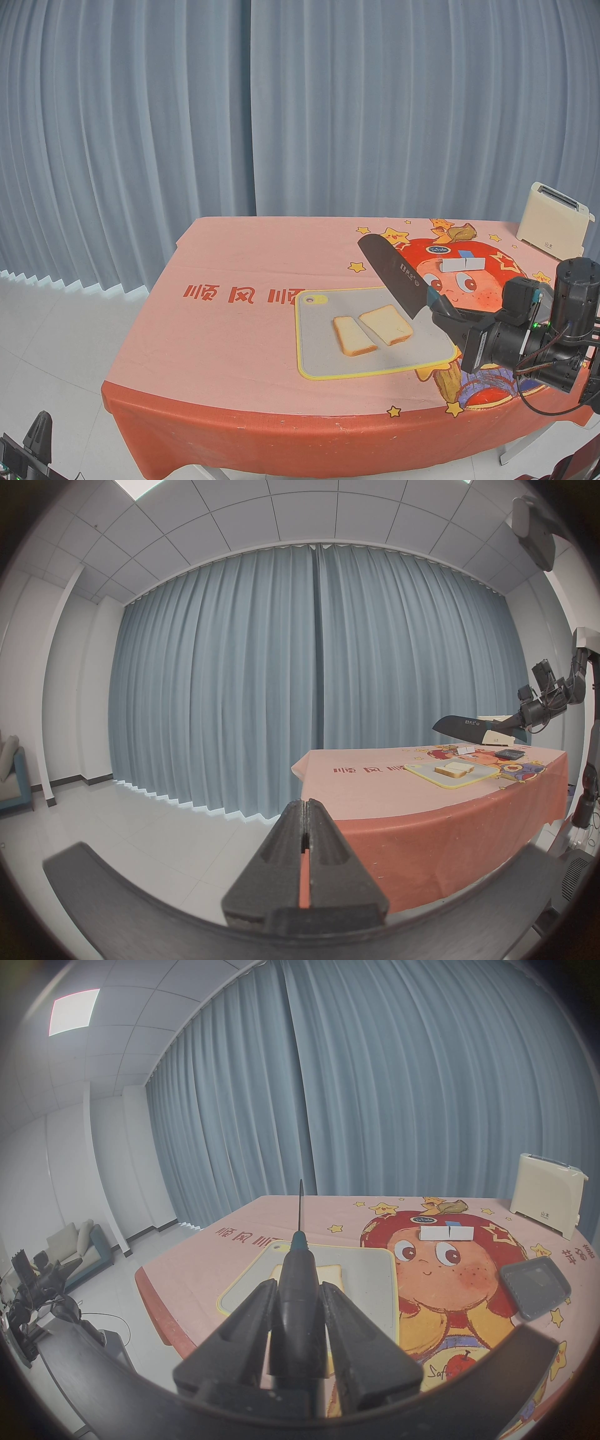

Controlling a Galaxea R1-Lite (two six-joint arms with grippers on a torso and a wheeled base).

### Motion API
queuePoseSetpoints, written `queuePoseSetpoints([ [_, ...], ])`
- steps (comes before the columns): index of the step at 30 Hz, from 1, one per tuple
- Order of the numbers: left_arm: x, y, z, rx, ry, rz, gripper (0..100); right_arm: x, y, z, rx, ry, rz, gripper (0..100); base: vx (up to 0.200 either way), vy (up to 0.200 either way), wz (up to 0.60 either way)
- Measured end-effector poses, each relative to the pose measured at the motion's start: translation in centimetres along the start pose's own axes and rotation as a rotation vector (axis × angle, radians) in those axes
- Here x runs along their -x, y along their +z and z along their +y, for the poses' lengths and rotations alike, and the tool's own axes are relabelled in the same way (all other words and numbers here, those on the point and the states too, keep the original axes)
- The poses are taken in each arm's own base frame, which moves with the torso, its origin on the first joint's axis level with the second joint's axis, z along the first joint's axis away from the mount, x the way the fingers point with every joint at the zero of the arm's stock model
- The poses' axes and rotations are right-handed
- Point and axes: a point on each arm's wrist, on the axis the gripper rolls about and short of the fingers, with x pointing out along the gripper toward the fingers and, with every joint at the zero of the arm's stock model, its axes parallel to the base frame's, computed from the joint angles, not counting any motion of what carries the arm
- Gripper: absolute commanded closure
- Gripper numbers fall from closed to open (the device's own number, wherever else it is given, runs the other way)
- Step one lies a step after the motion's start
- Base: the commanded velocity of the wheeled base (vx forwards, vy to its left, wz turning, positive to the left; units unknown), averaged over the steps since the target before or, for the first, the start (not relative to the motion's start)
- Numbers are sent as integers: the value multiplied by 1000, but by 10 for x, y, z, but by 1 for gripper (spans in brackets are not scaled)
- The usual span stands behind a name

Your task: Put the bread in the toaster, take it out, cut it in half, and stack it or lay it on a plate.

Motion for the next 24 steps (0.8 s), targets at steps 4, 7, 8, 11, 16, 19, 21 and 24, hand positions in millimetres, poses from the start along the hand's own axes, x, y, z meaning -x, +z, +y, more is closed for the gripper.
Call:
queuePoseSetpoints([
  [4, 0, 0, 0, 0, 0, -1, 100, 0, 0, 0, 0, 0, 1, 100, 0, 0, 0],
  [7, 0, 0, 0, 0, 0, -1, 100, -1, -1, 0, 0, -1, 5, 100, 0, 0, 0],
  [8, 0, 0, 0, 0, 0, -1, 100, -1, -2, 0, 1, -1, 8, 100, 0, 0, 0],
  [11, 0, 0, 0, 0, 0, -1, 100, -2, -3, 0, 3, 1, 15, 100, 0, 0, 0],
  [16, 0, 0, 0, 0, 0, -1, 100, -2, -3, 0, 3, 1, 17, 100, 0, 0, 0],
  [19, 0, 0, 0, 0, 0, -1, 100, -1, -3, 0, 4, 1, 15, 100, 0, 0, 0],
  [21, 0, 0, 0, 0, 0, -1, 100, -1, -2, 0, 3, 2, 11, 100, 0, 0, 0],
  [24, 0, 0, 0, 0, 0, -1, 100, 1, -1, 1, 2, 4, 3, 100, 0, 0, 0],
])
